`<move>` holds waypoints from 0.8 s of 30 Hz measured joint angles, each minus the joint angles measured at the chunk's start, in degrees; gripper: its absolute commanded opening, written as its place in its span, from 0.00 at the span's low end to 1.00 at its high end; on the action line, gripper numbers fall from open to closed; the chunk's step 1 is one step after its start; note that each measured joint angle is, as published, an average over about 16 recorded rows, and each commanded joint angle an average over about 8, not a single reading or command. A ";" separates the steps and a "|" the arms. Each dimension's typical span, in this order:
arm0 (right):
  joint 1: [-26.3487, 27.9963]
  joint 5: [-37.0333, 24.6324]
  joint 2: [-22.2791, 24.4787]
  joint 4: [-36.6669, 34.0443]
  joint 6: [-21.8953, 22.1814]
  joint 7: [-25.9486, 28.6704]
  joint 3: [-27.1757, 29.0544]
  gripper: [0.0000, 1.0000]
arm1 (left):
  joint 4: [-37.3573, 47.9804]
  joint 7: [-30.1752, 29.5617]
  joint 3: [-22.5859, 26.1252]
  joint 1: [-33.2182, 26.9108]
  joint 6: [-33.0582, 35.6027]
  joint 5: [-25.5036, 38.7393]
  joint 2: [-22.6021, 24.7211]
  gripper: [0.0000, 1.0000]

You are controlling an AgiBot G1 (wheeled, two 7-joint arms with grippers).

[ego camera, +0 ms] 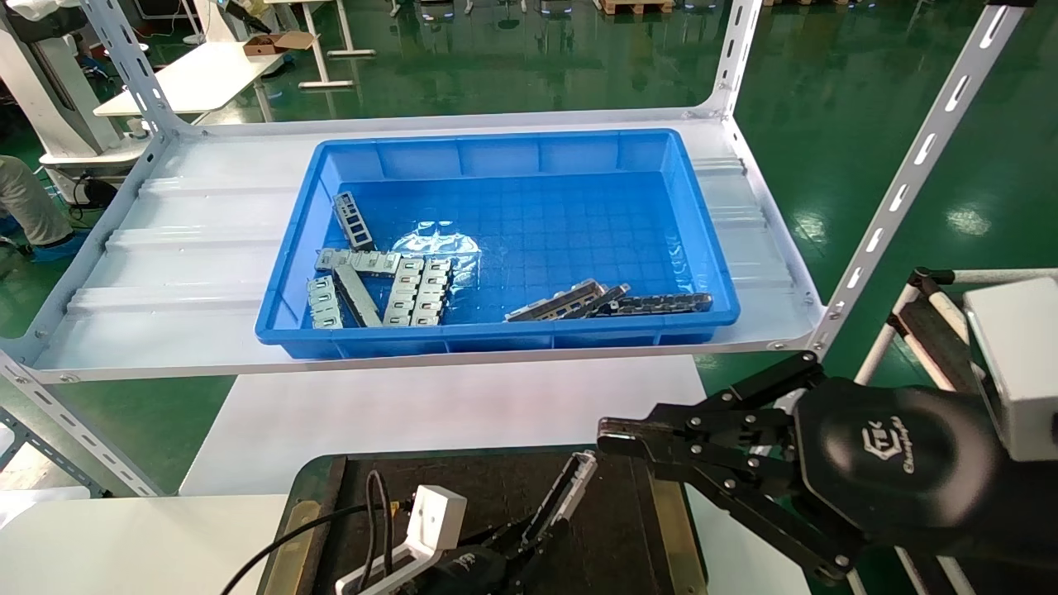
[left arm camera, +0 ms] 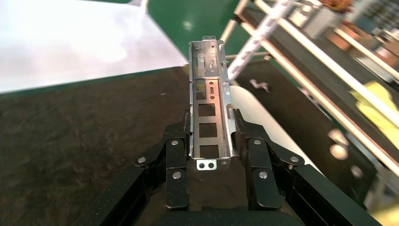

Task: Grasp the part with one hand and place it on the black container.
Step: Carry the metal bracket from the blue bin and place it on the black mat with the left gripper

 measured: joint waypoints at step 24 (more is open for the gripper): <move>0.01 0.02 0.01 0.00 0.01 -0.01 -0.03 0.00 | 12.18 -1.32 -2.40 -0.08 -18.80 0.38 17.92 0.00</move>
